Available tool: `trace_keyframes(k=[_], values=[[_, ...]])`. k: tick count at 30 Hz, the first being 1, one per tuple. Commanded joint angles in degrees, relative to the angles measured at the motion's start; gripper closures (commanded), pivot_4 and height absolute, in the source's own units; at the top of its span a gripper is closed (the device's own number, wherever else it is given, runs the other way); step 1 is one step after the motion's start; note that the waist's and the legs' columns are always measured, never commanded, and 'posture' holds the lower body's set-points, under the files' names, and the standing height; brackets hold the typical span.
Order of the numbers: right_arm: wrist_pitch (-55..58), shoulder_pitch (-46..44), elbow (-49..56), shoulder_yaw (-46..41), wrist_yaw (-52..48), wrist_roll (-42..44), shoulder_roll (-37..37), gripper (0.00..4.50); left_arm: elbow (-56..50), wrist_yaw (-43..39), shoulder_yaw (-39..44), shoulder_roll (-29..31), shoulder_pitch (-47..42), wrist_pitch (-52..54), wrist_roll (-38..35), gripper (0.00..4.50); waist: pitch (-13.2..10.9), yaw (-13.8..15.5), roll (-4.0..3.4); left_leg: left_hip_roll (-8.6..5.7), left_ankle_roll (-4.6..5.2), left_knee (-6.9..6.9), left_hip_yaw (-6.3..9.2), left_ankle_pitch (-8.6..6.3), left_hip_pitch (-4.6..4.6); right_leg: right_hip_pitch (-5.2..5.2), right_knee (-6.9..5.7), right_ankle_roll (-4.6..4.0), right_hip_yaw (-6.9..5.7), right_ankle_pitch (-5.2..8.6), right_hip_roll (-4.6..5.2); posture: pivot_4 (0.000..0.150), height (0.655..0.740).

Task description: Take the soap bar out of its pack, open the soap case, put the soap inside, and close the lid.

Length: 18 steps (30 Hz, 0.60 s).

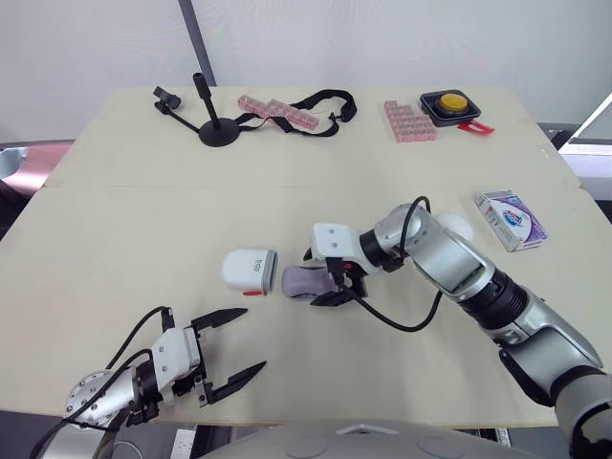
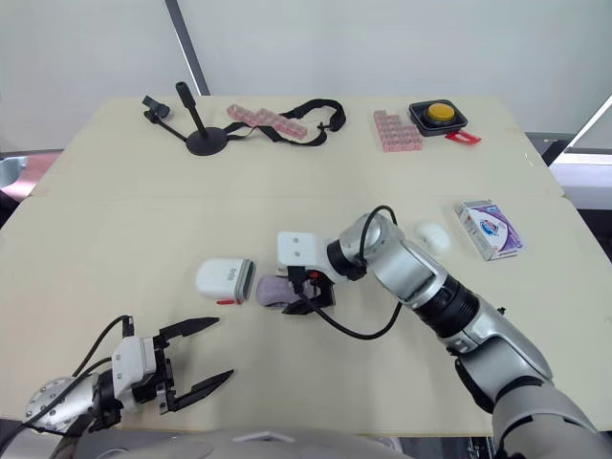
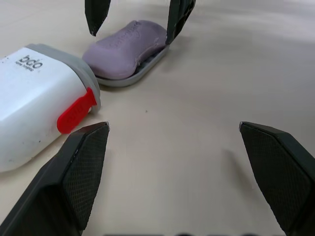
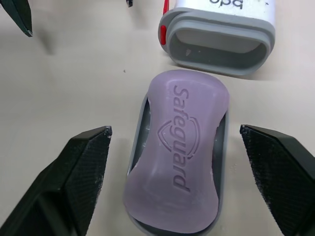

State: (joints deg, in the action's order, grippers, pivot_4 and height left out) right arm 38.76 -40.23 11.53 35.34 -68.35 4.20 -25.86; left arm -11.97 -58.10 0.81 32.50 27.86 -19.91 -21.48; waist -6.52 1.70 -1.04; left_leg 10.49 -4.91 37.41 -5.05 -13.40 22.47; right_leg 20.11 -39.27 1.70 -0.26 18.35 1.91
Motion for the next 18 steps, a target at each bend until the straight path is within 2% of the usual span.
trace_keyframes(k=[1, 7, 10, 14, 18], values=[[0.62, -0.89, 4.07, -7.11, -0.51, 4.96, -1.20, 0.02, -3.26, 0.58, 1.02, 0.61, -0.24, 1.60, -2.04, 0.00, 0.00, 0.08, 0.01, 0.01, 0.00, 0.00, 0.00, 0.00, 0.00, -0.01, 0.00, 0.00, 0.00, 0.00, 0.00, 0.150, 0.7343], [-4.40, 7.62, 7.30, -18.77, -2.73, 13.54, -6.21, 0.02, -3.86, 0.26, 6.00, 3.20, -0.70, 1.42, -2.96, 0.00, 0.14, 1.04, 0.24, 0.00, -0.01, -0.07, -0.02, 0.00, -0.03, -0.05, 0.09, 0.00, 0.02, 0.00, -0.02, 0.150, 0.7343], [-9.77, 12.64, 7.53, -21.18, -3.98, 14.33, -8.99, 0.02, -1.53, -0.95, 8.11, 5.11, -2.47, 0.71, -2.31, 0.00, 0.13, 1.39, 0.23, -0.03, -0.01, -0.07, -0.07, -0.01, -0.06, -0.05, 0.12, 0.01, 0.07, -0.01, -0.02, 0.150, 0.7343], [-20.60, 22.64, 5.68, -26.33, -7.09, 16.99, -11.24, 0.02, 4.80, -3.12, 8.30, 9.83, -12.64, 3.88, -0.86, 0.00, 0.15, 2.46, 0.26, 0.01, -0.02, -0.09, -0.07, -0.01, -0.15, -0.09, 0.07, 0.01, 0.07, 0.00, -0.01, 0.150, 0.7343], [-28.66, 26.57, 2.43, -28.67, -6.75, 16.90, -10.59, 0.02, 6.92, -6.04, 4.88, 12.93, -20.06, 7.22, 0.86, 0.00, 0.17, 1.65, 0.28, -0.03, 0.00, -0.07, -0.19, -0.01, -0.15, -0.02, 0.02, 0.02, 0.21, -0.01, 0.02, 0.150, 0.7343]])
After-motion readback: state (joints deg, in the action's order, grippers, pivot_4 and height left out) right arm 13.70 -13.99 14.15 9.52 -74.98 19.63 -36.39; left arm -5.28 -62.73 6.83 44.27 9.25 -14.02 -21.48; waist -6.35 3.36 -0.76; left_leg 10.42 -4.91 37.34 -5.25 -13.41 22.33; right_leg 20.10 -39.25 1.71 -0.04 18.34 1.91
